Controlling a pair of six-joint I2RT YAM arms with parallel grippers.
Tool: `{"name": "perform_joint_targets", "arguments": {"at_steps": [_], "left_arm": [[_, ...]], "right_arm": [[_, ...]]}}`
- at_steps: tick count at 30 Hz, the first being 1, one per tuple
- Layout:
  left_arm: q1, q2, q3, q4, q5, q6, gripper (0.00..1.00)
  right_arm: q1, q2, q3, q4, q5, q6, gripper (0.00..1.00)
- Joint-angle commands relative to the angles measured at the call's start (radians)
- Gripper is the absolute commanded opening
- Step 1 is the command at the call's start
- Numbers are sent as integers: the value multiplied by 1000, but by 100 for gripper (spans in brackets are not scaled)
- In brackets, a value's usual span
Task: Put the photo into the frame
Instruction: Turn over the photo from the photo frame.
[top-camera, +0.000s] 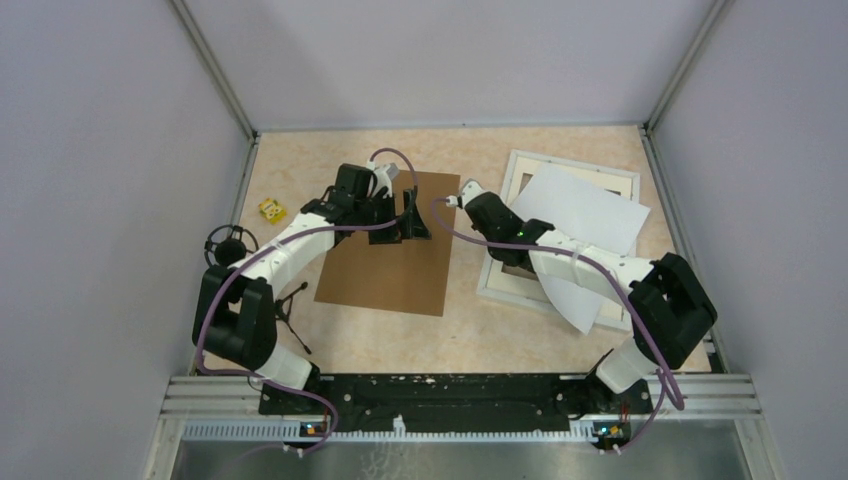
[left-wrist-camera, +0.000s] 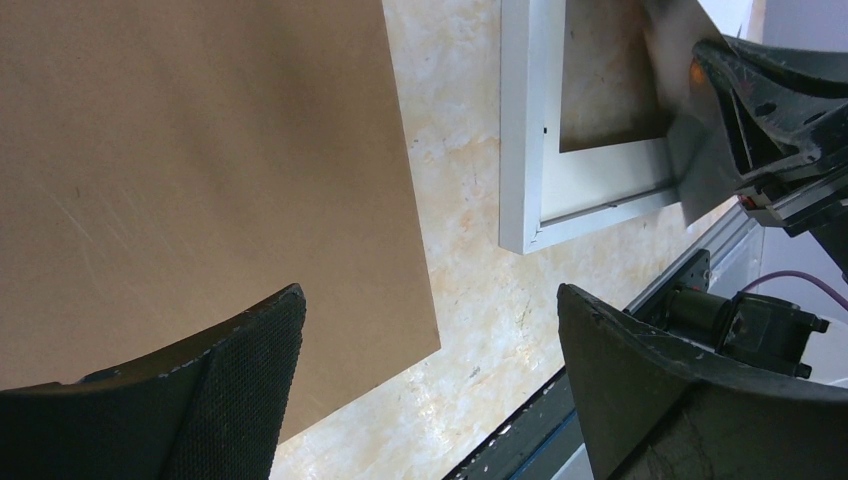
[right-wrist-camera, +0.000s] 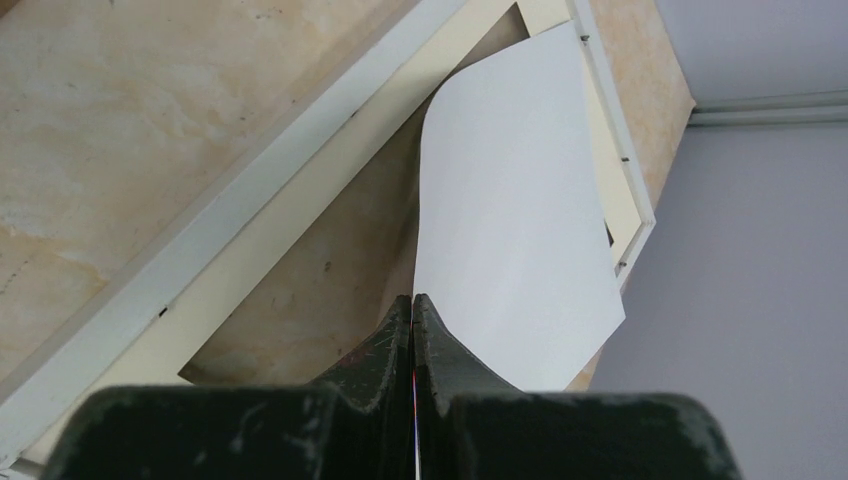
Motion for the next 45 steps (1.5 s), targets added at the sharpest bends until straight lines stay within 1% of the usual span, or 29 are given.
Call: {"name": "perform_joint_targets", "arguments": {"at_steps": [1, 4, 6, 10, 13, 19, 23, 30, 35, 45], "left_arm": [[3, -4, -7, 38, 18, -2, 98], [3, 1, -11, 44, 27, -6, 98], [3, 3, -11, 51, 29, -6, 98], [3, 5, -10, 48, 16, -1, 98], [3, 8, -11, 50, 22, -3, 98], [3, 6, -14, 53, 27, -5, 98], [3, 4, -16, 53, 24, -4, 98], [3, -6, -19, 54, 21, -1, 98], [2, -8, -20, 55, 29, -1, 98], [3, -9, -21, 55, 34, -2, 98]], "right_arm": [[8, 10, 36, 56, 63, -52, 0], [12, -16, 2, 103, 1, -110, 0], [16, -24, -6, 118, -8, -129, 0], [27, -30, 12, 87, -10, -112, 0], [40, -64, -24, 112, -18, -125, 0], [52, -136, -95, 130, -78, -202, 0], [50, -133, -116, 160, -56, -253, 0], [-15, -124, -142, 202, -75, -273, 0], [-37, -158, -183, 213, -103, -313, 0], [-68, -145, -167, 160, -142, -424, 0]]}}
